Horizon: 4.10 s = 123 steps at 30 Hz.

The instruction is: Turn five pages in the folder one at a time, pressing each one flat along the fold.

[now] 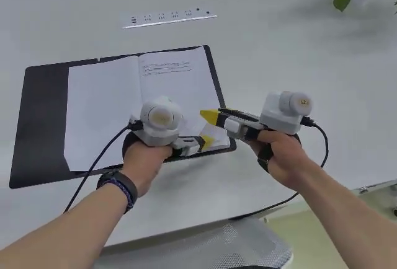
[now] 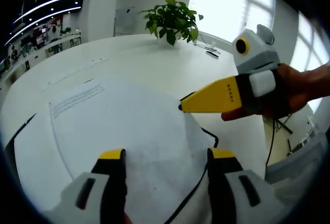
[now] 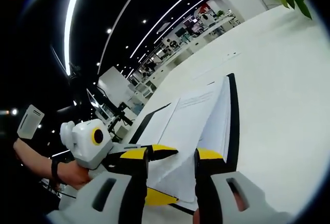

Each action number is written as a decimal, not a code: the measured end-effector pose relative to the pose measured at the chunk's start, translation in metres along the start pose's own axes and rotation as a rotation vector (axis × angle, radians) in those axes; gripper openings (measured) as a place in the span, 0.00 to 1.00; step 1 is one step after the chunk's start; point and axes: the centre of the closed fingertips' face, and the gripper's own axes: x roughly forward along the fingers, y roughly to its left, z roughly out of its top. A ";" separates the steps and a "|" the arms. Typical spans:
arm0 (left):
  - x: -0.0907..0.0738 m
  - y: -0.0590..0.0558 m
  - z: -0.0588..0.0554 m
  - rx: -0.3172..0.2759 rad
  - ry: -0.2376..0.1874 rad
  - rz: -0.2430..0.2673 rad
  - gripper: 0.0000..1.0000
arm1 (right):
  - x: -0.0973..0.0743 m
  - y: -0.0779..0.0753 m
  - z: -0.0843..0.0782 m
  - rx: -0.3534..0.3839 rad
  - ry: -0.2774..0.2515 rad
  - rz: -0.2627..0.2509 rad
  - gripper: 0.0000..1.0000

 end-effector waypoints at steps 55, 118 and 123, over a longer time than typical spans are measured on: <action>-0.185 0.072 -0.021 -0.098 -0.168 0.265 0.80 | 0.066 0.099 -0.017 -0.014 -0.026 0.035 0.00; -0.334 0.144 -0.098 -0.346 -0.338 0.491 0.80 | 0.226 0.168 -0.136 0.105 0.253 0.098 0.00; -0.331 0.143 -0.097 -0.345 -0.330 0.484 0.80 | 0.232 0.160 -0.144 0.121 0.272 0.076 0.00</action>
